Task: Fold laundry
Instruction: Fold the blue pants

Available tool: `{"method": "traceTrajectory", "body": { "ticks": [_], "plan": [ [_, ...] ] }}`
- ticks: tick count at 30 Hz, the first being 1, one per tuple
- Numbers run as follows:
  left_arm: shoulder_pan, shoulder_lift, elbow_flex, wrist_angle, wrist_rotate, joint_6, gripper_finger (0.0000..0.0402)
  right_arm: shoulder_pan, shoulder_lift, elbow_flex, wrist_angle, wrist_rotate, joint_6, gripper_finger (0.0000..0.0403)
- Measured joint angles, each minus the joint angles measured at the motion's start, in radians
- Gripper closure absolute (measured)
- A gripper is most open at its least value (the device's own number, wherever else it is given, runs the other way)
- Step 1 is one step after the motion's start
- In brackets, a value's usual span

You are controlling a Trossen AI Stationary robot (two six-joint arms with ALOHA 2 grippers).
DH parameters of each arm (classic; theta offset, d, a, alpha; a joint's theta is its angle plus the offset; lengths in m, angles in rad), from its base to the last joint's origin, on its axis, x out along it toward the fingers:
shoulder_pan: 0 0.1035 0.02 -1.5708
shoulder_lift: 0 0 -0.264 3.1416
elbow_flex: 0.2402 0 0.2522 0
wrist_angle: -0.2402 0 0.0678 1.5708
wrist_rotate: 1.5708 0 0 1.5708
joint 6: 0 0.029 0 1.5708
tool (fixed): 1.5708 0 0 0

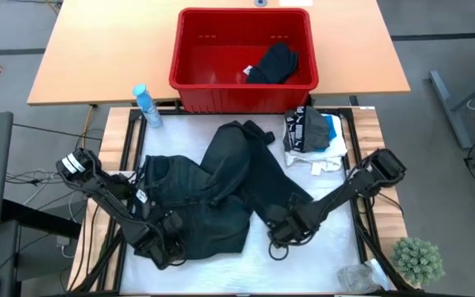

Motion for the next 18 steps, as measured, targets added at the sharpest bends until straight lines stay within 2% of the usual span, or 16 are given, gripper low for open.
{"method": "traceTrajectory", "body": {
  "ticks": [4, 9, 12, 16, 18],
  "plan": [
    [-0.002, 0.0, -0.001, 0.0, -0.011, -0.033, 0.0401, -0.027, 0.001, -0.002, 0.112, -0.045, -0.111, 0.0155],
    [-0.005, 0.001, -0.001, 0.0, -0.014, -0.048, 0.0401, -0.06, 0.003, -0.048, 0.147, -0.109, -0.12, 0.0176],
    [-0.009, 0.002, -0.001, 0.001, -0.017, -0.05, 0.0401, -0.078, 0.003, -0.084, 0.162, -0.111, -0.094, 0.0228],
    [-0.009, 0.002, -0.001, 0.001, -0.019, -0.066, 0.0401, -0.09, 0.0, -0.109, 0.165, -0.119, -0.058, 0.036],
    [-0.01, 0.002, -0.001, 0.002, -0.02, -0.066, 0.0401, -0.098, -0.003, -0.107, 0.154, -0.115, -0.042, 0.0375]
  ]
}}
